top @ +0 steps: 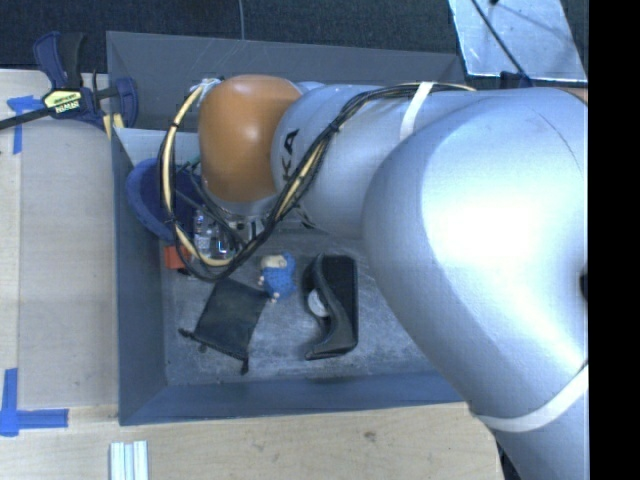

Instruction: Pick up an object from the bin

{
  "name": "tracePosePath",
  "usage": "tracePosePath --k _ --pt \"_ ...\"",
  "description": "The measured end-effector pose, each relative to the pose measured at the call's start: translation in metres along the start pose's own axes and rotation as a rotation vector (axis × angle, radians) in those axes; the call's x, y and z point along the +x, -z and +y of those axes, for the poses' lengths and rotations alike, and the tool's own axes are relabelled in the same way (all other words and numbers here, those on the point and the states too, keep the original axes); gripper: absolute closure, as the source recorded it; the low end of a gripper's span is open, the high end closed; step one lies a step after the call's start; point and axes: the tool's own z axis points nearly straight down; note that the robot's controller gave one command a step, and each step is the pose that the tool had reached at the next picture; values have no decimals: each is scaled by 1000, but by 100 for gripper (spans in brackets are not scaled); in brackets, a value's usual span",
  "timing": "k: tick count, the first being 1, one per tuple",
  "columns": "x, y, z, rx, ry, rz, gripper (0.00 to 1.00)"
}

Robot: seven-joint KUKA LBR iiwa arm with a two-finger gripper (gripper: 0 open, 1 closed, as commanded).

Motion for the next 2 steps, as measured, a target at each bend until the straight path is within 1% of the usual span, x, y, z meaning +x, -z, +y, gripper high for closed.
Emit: tracePosePath --k 1,2 --pt "-1 0 9 1 29 -2 100" --pt "-1 145 11 -8 47 -10 100"
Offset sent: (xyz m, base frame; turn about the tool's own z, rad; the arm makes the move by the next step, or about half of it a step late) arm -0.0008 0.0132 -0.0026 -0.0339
